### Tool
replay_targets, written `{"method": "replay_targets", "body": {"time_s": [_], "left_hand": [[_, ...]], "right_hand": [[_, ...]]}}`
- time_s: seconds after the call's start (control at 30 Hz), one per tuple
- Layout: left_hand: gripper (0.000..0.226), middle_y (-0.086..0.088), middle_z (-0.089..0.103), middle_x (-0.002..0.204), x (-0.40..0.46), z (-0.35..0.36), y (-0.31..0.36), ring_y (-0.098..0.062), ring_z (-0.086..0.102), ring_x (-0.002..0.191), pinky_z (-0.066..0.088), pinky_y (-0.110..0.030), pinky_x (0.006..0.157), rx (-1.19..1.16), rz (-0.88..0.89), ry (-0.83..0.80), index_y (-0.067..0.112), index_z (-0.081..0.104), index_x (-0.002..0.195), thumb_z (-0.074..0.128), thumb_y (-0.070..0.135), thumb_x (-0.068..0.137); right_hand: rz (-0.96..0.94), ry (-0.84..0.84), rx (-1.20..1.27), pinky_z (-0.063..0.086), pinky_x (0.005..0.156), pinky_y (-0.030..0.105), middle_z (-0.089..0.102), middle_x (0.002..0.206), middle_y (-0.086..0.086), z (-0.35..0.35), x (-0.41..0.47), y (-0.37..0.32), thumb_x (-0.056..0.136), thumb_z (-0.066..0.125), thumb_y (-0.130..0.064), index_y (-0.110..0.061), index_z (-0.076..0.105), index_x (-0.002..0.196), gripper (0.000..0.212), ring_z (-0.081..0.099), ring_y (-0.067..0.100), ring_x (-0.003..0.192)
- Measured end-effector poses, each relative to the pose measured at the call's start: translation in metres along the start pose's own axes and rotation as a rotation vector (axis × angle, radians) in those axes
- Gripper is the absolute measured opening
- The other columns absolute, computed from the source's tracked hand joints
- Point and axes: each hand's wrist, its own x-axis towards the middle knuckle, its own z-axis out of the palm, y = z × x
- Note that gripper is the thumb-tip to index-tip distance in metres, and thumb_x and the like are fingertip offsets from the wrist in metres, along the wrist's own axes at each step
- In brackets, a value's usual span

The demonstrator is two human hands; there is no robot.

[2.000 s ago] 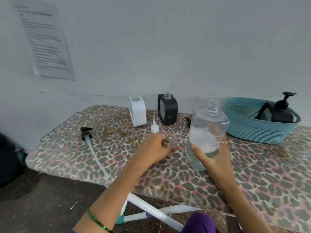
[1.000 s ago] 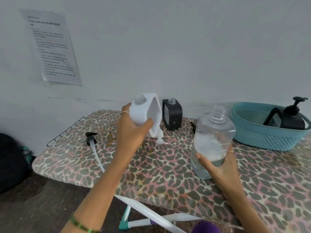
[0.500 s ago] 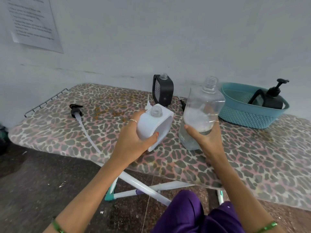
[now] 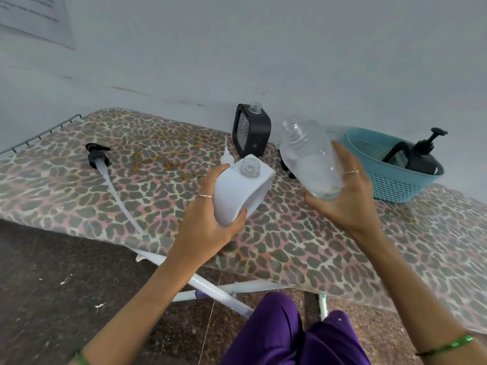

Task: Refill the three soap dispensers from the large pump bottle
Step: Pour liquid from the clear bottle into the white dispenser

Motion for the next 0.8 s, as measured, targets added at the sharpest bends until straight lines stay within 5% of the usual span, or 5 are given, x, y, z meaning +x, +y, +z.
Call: {"method": "replay_targets", "body": {"time_s": [0.43, 0.57, 0.8], "left_hand": [[0.08, 0.027, 0.049, 0.106, -0.001, 0.0, -0.003, 0.014, 0.054, 0.092, 0.042, -0.001, 0.067, -0.017, -0.006, -0.008, 0.041, 0.028, 0.135, 0.08, 0.02, 0.077], [0.077, 0.03, 0.047, 0.108, -0.001, 0.0, -0.002, 0.018, 0.052, 0.096, 0.043, -0.001, 0.071, -0.033, -0.005, -0.001, 0.036, 0.029, 0.136, 0.077, 0.026, 0.076], [0.077, 0.033, 0.046, 0.113, -0.001, 0.0, -0.002, 0.018, 0.05, 0.1, 0.042, -0.001, 0.076, -0.056, -0.004, -0.009, 0.033, 0.03, 0.139, 0.075, 0.029, 0.077]], "right_hand": [[-0.219, -0.072, -0.306, 0.044, 0.085, 0.052, 0.053, 0.119, 0.023, -0.035, 0.011, 0.005, 0.064, 0.084, -0.038, -0.012, 0.036, 0.143, 0.096, 0.049, 0.041, 0.104], [-0.264, -0.124, -0.365, 0.043, 0.087, 0.055, 0.053, 0.121, 0.023, -0.038, 0.015, 0.004, 0.067, 0.076, -0.047, -0.018, 0.032, 0.146, 0.095, 0.051, 0.043, 0.105], [-0.299, -0.147, -0.47, 0.043, 0.087, 0.057, 0.052, 0.12, 0.026, -0.043, 0.019, 0.001, 0.06, 0.087, -0.037, -0.021, 0.029, 0.145, 0.104, 0.052, 0.046, 0.104]]}}
